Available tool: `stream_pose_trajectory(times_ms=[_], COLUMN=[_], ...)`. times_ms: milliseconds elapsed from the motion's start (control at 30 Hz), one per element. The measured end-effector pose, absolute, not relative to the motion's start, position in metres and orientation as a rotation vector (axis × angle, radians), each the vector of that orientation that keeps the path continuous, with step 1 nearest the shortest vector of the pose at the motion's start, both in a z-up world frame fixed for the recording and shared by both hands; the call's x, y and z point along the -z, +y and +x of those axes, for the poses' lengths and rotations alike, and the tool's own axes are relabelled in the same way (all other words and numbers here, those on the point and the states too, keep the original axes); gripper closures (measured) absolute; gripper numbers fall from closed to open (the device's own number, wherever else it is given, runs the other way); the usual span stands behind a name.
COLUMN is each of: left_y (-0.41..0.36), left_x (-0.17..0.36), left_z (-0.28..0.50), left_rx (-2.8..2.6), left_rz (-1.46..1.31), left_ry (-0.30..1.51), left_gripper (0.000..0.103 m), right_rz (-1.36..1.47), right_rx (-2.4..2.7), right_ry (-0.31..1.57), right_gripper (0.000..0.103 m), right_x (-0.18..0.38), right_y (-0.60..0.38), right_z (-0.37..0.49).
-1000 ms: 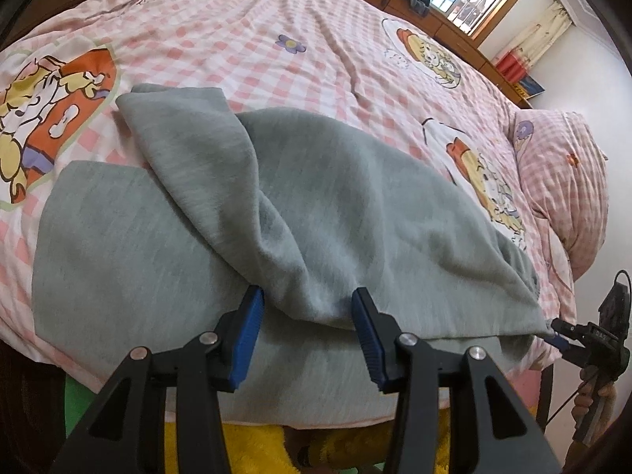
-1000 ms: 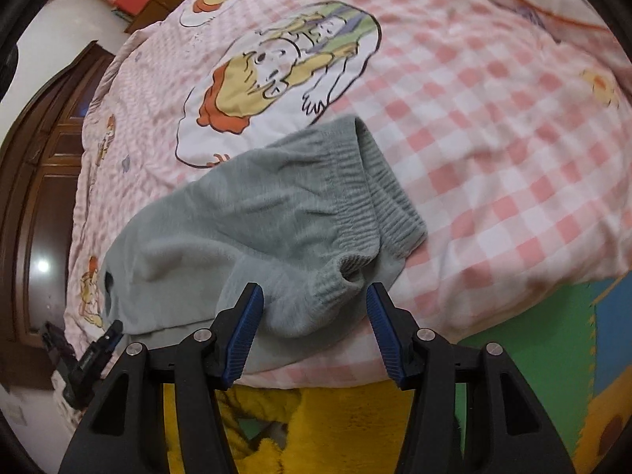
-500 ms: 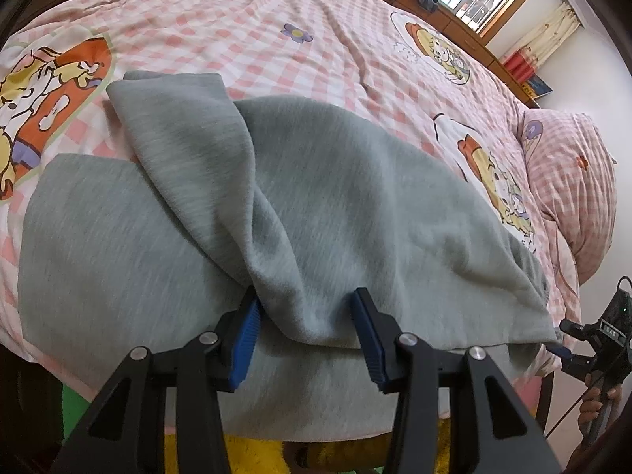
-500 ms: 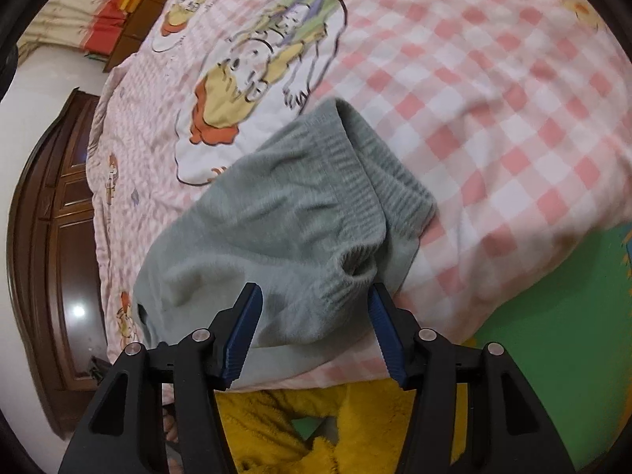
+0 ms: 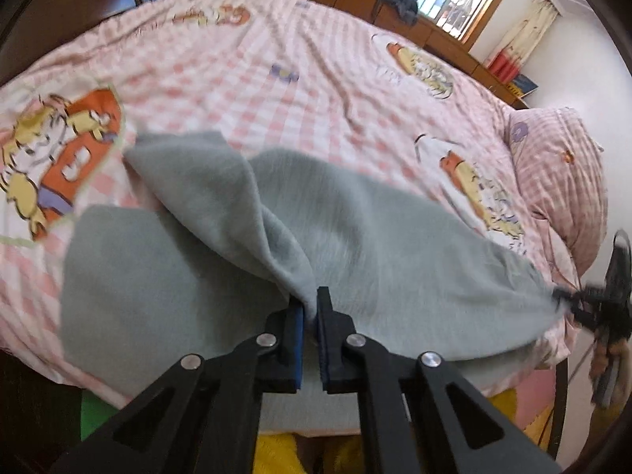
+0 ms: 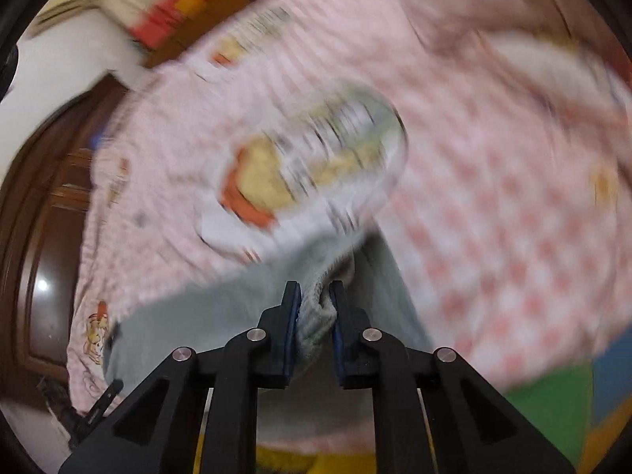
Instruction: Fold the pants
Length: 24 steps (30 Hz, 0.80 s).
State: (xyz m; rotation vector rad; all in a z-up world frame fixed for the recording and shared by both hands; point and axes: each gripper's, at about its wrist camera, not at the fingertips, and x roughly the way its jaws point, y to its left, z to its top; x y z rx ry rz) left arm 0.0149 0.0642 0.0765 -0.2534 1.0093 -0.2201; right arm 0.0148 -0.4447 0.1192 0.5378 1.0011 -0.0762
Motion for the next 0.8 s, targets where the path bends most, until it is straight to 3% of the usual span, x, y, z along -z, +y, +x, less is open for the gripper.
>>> stream_pose_trajectory(times_ms=[100,367,567,800], left_y=[0.064,0.066,0.066,0.07], left_x=[-0.082,-0.025,-0.017,-0.013], left_z=[0.0,-0.023,-0.021,-0.019], left_rx=[0.221,0.19,0.192,0.196], left_rz=[-0.227,-0.22,-0.233,-0.273], left_ry=[1.019,1.187,1.212,1.213], left_gripper=[0.098,0.098,0.097,0.096], right_rz=[0.45,0.428,0.492,0.514], right_rx=[0.042,0.062,0.099,0.096], right_ry=[0.984,1.175,1.113,1.164], right_gripper=[0.088,0.086,0.068,0.068], right_x=[-0.119,-0.03,-0.041,-0.044], right_y=[-0.445,-0.452,-0.472,-0.465], right_z=[0.012,-0.015,-0.024,-0.034])
